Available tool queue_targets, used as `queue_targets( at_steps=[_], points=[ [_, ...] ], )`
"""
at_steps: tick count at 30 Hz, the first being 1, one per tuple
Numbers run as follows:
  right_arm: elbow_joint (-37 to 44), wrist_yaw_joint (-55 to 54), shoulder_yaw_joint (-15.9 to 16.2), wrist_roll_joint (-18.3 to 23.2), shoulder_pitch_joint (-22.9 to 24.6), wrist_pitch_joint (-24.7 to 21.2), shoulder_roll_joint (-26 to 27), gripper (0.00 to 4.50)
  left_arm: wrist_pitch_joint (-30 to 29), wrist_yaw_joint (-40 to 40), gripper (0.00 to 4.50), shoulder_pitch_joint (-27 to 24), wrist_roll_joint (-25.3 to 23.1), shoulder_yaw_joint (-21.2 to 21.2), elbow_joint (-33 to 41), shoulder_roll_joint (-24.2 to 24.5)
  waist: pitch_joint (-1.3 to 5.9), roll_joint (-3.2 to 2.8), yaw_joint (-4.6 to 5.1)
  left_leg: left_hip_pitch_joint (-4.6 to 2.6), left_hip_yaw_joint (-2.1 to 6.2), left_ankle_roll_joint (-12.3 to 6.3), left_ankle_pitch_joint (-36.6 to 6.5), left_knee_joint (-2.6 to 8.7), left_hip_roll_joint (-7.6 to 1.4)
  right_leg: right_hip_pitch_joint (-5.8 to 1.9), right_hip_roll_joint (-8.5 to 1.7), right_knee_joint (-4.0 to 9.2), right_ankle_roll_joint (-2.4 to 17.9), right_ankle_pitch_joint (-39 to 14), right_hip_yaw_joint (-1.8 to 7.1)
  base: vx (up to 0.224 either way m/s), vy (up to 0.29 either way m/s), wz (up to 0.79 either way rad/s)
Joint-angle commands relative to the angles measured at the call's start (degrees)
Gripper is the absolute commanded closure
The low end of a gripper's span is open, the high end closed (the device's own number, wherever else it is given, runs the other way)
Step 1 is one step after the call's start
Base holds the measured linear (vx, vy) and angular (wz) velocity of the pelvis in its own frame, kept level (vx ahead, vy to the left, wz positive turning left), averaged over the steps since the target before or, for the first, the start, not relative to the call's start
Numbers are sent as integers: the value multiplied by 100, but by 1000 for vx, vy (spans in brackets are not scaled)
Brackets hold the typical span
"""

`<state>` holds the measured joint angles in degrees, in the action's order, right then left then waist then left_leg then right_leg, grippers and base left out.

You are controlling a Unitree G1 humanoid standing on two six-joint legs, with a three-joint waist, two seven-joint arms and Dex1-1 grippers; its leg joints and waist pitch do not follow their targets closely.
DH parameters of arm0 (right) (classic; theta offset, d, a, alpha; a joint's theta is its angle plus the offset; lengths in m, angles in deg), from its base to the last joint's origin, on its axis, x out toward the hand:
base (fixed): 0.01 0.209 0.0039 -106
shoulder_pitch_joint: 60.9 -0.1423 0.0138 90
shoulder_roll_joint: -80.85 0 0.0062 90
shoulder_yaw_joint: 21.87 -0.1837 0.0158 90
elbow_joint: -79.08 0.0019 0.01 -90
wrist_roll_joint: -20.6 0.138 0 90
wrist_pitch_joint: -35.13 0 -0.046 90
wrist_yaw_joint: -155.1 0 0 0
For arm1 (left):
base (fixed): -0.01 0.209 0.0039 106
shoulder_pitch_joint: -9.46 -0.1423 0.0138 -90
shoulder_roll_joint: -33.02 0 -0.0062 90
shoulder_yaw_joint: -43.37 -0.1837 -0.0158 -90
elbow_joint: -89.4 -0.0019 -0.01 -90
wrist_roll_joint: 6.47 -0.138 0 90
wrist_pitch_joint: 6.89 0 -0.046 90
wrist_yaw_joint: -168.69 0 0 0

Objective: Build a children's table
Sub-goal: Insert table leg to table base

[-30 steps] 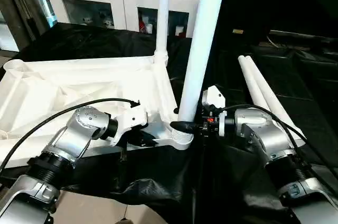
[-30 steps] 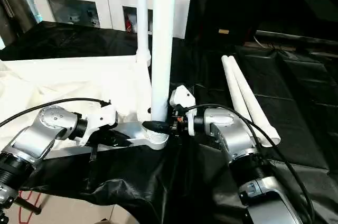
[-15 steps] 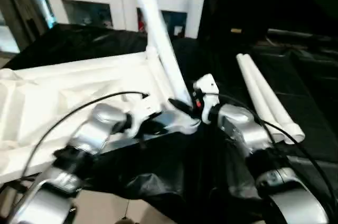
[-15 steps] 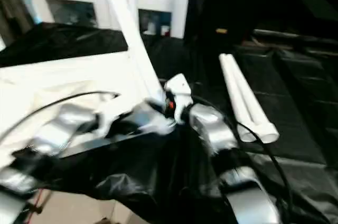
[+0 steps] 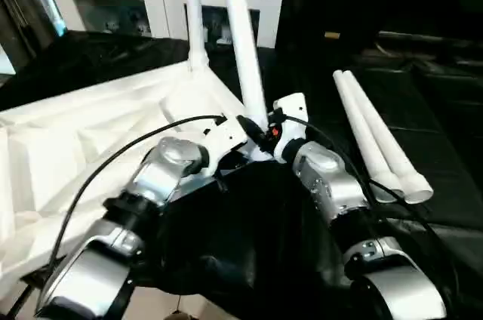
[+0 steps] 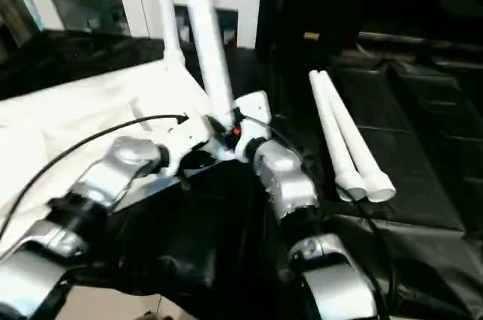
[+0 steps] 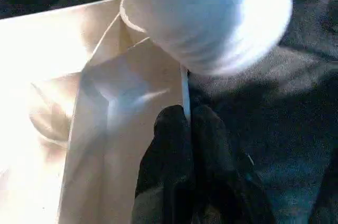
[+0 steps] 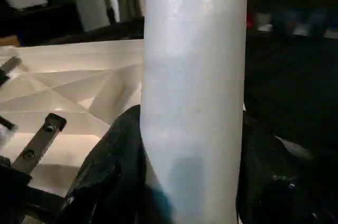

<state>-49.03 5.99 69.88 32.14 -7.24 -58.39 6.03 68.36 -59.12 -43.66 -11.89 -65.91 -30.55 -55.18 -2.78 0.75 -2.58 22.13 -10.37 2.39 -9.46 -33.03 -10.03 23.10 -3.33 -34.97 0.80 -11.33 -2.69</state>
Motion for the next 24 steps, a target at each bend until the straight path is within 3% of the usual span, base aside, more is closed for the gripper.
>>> queue_targets(
  at_steps=[1,5,6,8,11,15,18,24],
  points=[
    [53,94,-45,21,222,-173,-124,261,363,-521,450,-60,260,-49,661,76,408,-67,-33,-93,114,-450,-628,313,-325,-353,-483,262,1581,820,258,0,0,0],
    [559,265,-175,223,341,-262,-275,261,630,-1013,450,-345,342,-187,955,395,375,-78,-38,-139,119,-270,-964,352,-359,-324,-504,320,1502,103,269,0,0,0],
    [699,329,-208,280,369,-309,-332,261,685,-1140,450,-401,369,-206,1025,485,375,-43,-51,-156,103,-208,-964,358,-363,-322,-488,326,1475,7,274,0,0,0],
    [783,370,-224,307,384,-349,-374,261,691,-1231,450,-437,395,-206,1086,544,365,-72,-100,-188,83,-152,-987,349,-360,-283,-470,330,1464,-66,280,0,0,0],
    [1166,549,-291,444,471,-541,-592,261,775,-1557,450,-575,466,-168,1277,834,337,-29,-128,-167,76,-50,-1155,377,-345,-283,-468,348,1325,-392,284,0,0,0],
    [1554,654,-357,591,597,-773,-770,261,922,-1527,450,-629,412,-81,1236,978,356,-21,-136,-161,74,-64,-931,351,-328,-298,-470,315,1269,-218,290,0,0,0],
    [1700,693,-361,627,667,-856,-843,261,816,-1431,390,-575,461,31,1139,914,368,-12,-142,-153,67,-147,-748,326,-320,-304,-470,288,1297,45,286,0,0,0],
    [2049,773,-339,705,811,-1033,-857,261,735,-1588,354,-513,855,347,1265,915,360,-13,-126,-141,72,-139,-825,323,-315,-310,-474,302,1344,-153,277,0,0,0]
  ],
)
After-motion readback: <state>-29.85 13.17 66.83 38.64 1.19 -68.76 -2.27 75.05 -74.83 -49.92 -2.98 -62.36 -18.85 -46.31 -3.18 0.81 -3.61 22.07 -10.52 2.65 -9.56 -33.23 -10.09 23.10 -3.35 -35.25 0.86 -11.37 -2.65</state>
